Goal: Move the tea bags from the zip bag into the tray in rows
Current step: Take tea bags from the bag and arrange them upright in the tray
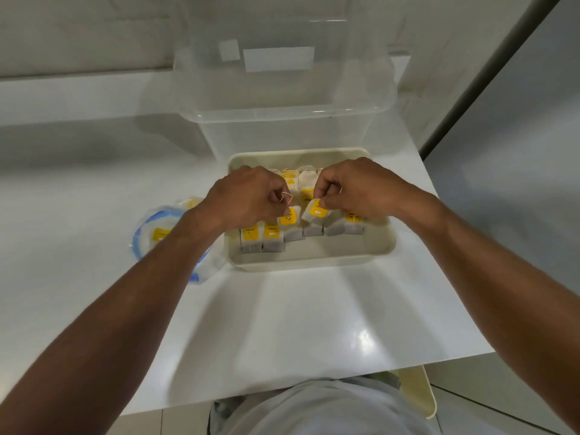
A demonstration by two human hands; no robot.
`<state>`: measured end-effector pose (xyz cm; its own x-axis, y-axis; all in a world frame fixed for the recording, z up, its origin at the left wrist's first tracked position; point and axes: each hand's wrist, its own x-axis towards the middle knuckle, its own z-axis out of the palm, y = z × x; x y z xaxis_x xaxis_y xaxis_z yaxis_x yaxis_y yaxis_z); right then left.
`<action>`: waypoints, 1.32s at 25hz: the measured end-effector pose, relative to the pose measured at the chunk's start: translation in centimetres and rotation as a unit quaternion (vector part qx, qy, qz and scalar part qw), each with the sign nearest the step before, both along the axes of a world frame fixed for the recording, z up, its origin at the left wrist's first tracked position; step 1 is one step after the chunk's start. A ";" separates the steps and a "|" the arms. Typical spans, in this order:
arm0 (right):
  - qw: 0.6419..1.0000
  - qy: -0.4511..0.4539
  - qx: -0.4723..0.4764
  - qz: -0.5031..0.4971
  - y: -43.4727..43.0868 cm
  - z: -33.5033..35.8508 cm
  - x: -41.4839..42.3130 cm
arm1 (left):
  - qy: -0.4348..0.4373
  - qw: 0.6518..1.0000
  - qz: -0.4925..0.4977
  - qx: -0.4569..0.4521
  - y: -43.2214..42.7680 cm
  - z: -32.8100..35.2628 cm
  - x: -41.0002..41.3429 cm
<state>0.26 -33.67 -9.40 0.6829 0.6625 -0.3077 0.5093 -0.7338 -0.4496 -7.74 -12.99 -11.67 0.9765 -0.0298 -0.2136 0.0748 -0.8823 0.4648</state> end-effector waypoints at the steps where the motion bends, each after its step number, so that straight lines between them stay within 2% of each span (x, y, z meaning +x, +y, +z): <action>1: 1.000 -0.016 -0.011 0.010 0.1 -0.6 -0.2 | 0.009 1.000 -0.004 0.019 -0.2 -0.3 0.0; 4: 0.998 -0.023 -0.038 0.035 0.0 -2.1 -0.9 | 0.023 0.998 -0.015 0.059 -0.6 -1.1 -0.3; 9: 0.993 0.037 -0.070 0.093 0.2 -2.9 -0.9 | 0.074 0.996 -0.054 0.005 -1.0 -1.6 0.1; 12: 0.993 -0.023 -0.090 0.077 0.9 -3.7 -0.5 | 0.035 0.991 -0.066 0.110 -1.5 -2.4 1.1; 15: 0.994 -0.033 -0.090 0.051 1.4 -4.4 -0.2 | 0.000 0.980 -0.067 0.190 -1.9 -3.2 2.1; 21: 0.996 -0.011 -0.074 0.041 1.3 -5.1 0.0 | 0.025 0.978 -0.082 0.191 -1.6 -3.6 2.7; 25: 0.998 -0.021 -0.052 0.044 1.2 -5.6 -0.3 | 0.080 0.981 -0.102 0.144 -1.1 -3.6 2.7; 33: 0.997 -0.046 -0.053 0.030 1.0 -6.0 -0.1 | 0.052 0.979 -0.080 0.179 -1.4 -4.0 2.5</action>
<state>0.20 -32.63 -15.37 0.6713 0.6703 -0.3164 0.5891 -0.7415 -0.3211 -5.28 -14.44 -15.66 0.9376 -0.0854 -0.3370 -0.0468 -0.9915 0.1212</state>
